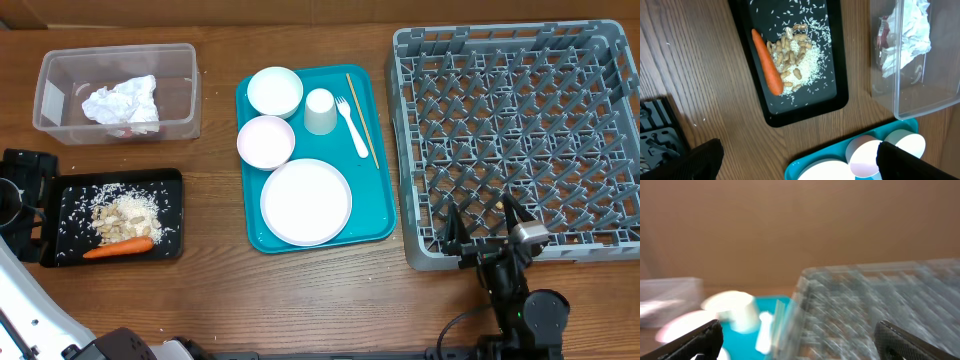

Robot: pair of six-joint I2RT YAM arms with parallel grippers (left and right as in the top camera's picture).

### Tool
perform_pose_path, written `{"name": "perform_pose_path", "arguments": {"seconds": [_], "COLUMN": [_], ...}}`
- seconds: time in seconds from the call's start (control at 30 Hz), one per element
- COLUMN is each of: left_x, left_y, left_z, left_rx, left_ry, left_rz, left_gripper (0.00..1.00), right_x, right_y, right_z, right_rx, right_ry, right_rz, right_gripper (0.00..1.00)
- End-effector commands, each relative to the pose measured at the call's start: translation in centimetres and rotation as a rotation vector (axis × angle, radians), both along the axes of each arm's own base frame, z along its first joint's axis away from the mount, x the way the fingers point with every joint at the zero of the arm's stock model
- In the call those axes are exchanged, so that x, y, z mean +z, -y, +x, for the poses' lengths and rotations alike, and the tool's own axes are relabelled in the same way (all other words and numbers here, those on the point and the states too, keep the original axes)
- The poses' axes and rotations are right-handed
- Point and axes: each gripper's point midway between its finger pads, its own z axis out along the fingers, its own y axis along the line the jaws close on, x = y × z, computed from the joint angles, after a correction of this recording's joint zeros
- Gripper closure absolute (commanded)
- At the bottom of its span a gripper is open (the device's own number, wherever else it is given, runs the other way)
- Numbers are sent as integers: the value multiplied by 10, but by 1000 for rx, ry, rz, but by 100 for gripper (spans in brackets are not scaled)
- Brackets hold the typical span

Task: Sort waste into correct bins and load items into the dishwasher rack
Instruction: 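Raise the right arm from rest toward the teal tray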

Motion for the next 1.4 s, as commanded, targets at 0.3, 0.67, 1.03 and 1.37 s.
{"name": "perform_pose_path", "arguments": {"seconds": [0.3, 0.67, 1.03, 1.37], "left_x": [-2, -2, -2, -2], "left_y": [-2, -2, -2, -2], "left_z": [-2, -2, -2, -2], "left_rx": [16, 16, 16, 16], "left_ry": [-18, -18, -18, -18], "left_rz": [6, 6, 6, 6], "left_gripper": [0, 0, 0, 0], "right_x": [33, 27, 104, 134], "right_y": [-104, -71, -66, -43], "right_z": [-98, -48, -80, -73], "right_rx": [768, 521, 551, 415], "right_ry": [298, 30, 279, 318], "right_rz": [-227, 144, 189, 281], "right_gripper": [0, 0, 0, 0]}}
